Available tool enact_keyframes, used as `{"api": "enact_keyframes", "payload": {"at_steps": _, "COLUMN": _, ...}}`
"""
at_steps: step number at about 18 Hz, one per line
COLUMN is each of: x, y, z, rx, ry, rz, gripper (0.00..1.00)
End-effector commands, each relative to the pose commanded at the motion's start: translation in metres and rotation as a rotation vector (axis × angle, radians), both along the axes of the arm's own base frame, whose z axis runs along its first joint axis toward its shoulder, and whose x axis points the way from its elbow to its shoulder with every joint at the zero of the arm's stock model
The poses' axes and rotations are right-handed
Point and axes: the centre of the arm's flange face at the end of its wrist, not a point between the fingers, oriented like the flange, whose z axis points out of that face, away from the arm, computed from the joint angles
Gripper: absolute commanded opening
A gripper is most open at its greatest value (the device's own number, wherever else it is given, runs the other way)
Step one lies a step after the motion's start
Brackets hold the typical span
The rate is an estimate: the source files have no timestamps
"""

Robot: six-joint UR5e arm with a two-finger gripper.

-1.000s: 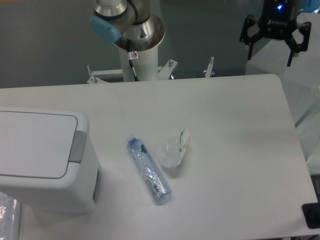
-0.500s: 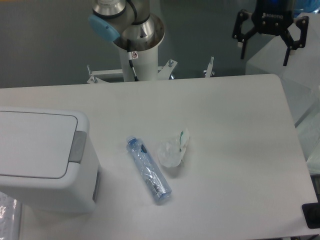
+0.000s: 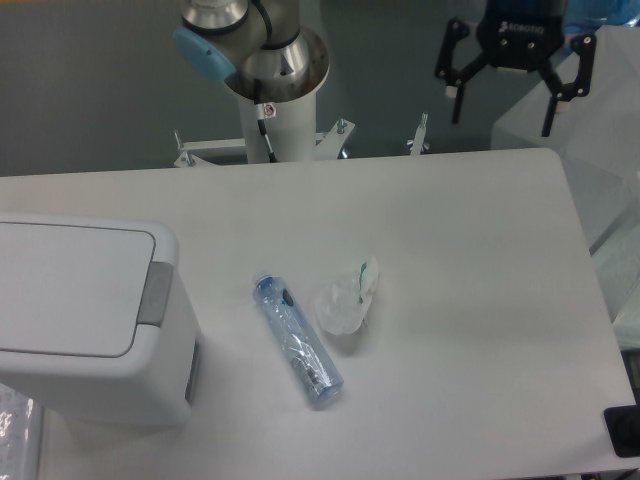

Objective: Open the trash can
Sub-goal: 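Lower the open gripper toward the trash can lid edge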

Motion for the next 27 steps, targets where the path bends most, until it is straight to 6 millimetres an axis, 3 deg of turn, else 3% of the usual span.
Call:
{"api": "enact_keyframes", "payload": {"at_steps": 4, "x": 0.015, "y": 0.032, "z": -0.004, "rx": 0.033, "ry": -0.075, "rz": 0.067, "gripper": 1.00}}
{"api": "enact_keyframes", "payload": {"at_steps": 7, "x": 0.016, "y": 0.065, "z": -0.027, "rx": 0.046, "ry": -0.164, "rz": 0.127, "gripper": 1.00}}
{"api": "enact_keyframes", "payload": {"at_steps": 10, "x": 0.019, "y": 0.077, "z": -0.034, "rx": 0.050, "ry": -0.208, "rz": 0.157, "gripper": 1.00}}
{"api": "enact_keyframes", "payload": {"at_steps": 14, "x": 0.042, "y": 0.108, "z": -0.036, "rx": 0.055, "ry": -0.269, "rz": 0.179, "gripper": 1.00}}
{"api": "enact_keyframes", "payload": {"at_steps": 23, "x": 0.076, "y": 0.145, "z": -0.055, "rx": 0.033, "ry": -0.387, "rz": 0.220, "gripper": 1.00}}
{"api": "enact_keyframes", "payload": {"at_steps": 27, "x": 0.101, "y": 0.172, "z": -0.068, "rx": 0.008, "ry": -0.427, "rz": 0.203, "gripper": 1.00}}
